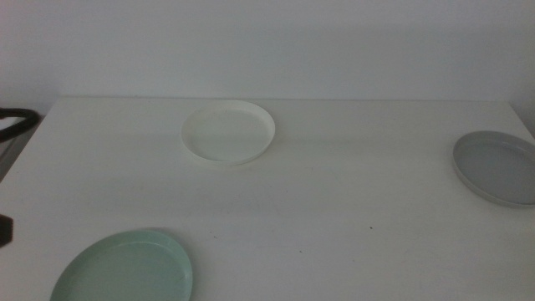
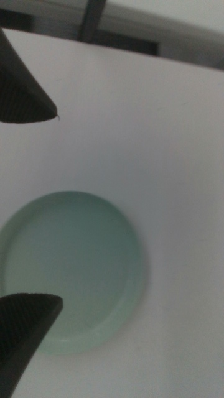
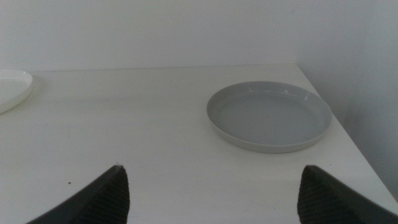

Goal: Stack the three bowls on top of each other.

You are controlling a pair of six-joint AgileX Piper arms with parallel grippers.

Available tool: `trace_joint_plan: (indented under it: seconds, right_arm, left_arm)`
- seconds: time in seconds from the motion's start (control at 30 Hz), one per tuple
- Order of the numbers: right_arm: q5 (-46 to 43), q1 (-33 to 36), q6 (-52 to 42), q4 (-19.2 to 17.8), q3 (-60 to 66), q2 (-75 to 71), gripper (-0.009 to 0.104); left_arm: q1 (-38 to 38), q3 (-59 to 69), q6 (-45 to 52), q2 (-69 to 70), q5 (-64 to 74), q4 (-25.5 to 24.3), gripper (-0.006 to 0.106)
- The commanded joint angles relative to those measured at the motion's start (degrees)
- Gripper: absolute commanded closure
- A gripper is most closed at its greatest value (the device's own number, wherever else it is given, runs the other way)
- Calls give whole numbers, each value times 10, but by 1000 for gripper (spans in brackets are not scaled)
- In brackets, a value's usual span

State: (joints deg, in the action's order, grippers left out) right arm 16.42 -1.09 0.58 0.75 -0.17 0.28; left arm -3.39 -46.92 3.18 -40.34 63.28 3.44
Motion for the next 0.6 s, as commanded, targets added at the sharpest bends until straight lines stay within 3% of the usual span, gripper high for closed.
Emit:
trace_joint_plan:
  seconds: [0.0,0.4,0.57]
  right_arm:
    - [-1,-2,-2,-4,2,-3,4]
    - [-1,-2,-2,-4,2,-3,4]
    - [-1,-2,-2,-4,2,-3,4]
  left_arm:
    - [-1,-9,-2,-29,20,5,7]
    - [-3,-18,15,-160,10,30,7]
    - [-45,-36,97,-215,16,54,7]
